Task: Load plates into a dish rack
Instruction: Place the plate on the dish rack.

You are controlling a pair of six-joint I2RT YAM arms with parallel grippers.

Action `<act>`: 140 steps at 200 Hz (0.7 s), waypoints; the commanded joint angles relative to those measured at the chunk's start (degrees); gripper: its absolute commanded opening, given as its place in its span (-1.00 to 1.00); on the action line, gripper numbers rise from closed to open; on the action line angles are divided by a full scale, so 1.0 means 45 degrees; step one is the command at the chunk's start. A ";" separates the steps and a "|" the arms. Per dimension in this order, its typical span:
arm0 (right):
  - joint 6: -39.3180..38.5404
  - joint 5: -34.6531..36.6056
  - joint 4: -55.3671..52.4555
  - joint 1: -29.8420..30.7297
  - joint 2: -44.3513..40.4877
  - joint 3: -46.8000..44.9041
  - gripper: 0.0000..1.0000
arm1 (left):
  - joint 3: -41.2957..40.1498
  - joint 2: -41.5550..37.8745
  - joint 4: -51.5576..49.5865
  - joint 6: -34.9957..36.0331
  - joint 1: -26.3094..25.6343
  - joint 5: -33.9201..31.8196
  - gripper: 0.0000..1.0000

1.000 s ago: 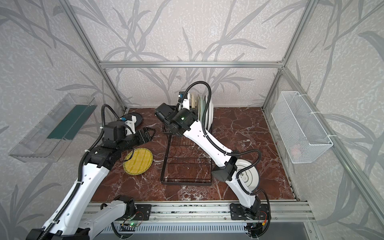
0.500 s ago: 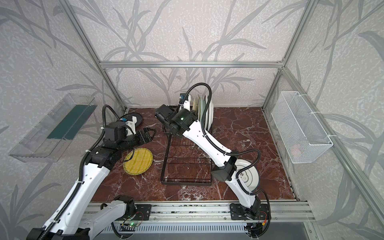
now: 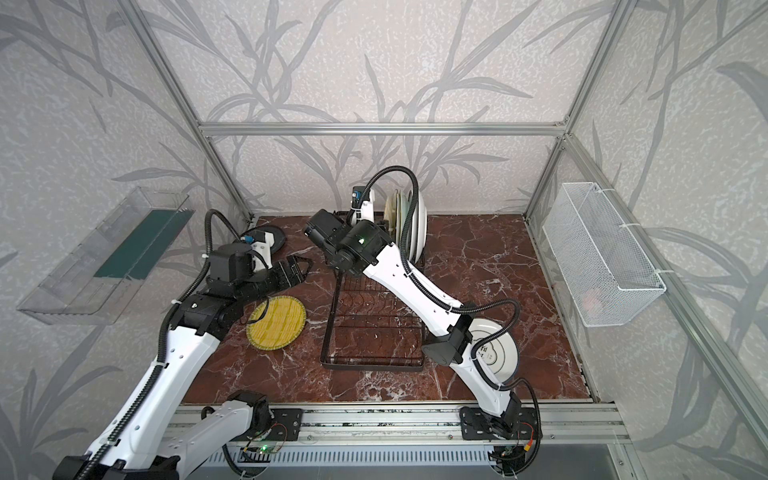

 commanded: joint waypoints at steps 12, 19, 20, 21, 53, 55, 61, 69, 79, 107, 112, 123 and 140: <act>-0.0688 -0.0062 0.0836 0.0124 -0.0528 0.0203 -0.04 | -0.0088 -0.0134 0.0193 0.0004 -0.0045 -0.0162 0.69; -0.0685 -0.0043 0.0845 0.0114 -0.0579 0.0209 -0.01 | -0.0088 -0.0150 0.0166 0.0017 -0.0046 -0.0182 0.69; -0.0686 -0.0023 0.0841 0.0114 -0.0590 0.0209 -0.01 | -0.0088 -0.0151 0.0159 0.0023 -0.0045 -0.0182 0.69; -0.0687 -0.0013 0.0849 0.0114 -0.0595 0.0209 -0.01 | -0.0079 -0.0142 0.0155 0.0035 -0.0045 -0.0182 0.69; -0.0673 0.0034 0.0934 0.0124 -0.0831 0.0170 0.06 | -0.0083 -0.0172 0.0025 0.0099 -0.0047 -0.0210 0.70; -0.0665 0.0036 0.0934 0.0117 -0.0863 0.0170 0.06 | -0.0087 -0.0167 0.0017 0.0100 -0.0045 -0.0209 0.70; -0.0678 0.0034 0.0952 0.0117 -0.0901 0.0152 0.07 | -0.0086 -0.0190 0.0014 0.0099 -0.0044 -0.0208 0.71; -0.0720 0.0009 0.0995 0.0119 -0.0916 0.0132 0.07 | -0.0088 -0.0191 0.0005 0.0114 -0.0049 -0.0221 0.71; -0.0799 -0.0054 0.1056 0.0115 -0.0981 0.0146 0.12 | -0.0107 -0.0191 -0.0005 0.0143 -0.0045 -0.0238 0.71; -0.1313 -0.0455 0.1510 0.0116 -0.1131 0.0073 0.15 | -0.0185 -0.0176 0.0015 0.0146 -0.0044 -0.0260 0.75; -0.1468 -0.0550 0.1673 0.0125 -0.1162 0.0073 0.16 | -0.0205 -0.0174 0.0015 0.0117 -0.0044 -0.0285 0.77; -0.1611 -0.0803 0.1985 0.0128 -0.1243 0.0053 0.18 | -0.0259 -0.0172 0.0015 0.0104 -0.0045 -0.0314 0.78; -0.2388 -0.0993 0.2364 0.0114 -0.1396 0.0053 0.23 | -0.0284 -0.0191 -0.0095 0.0177 -0.0055 -0.0315 0.78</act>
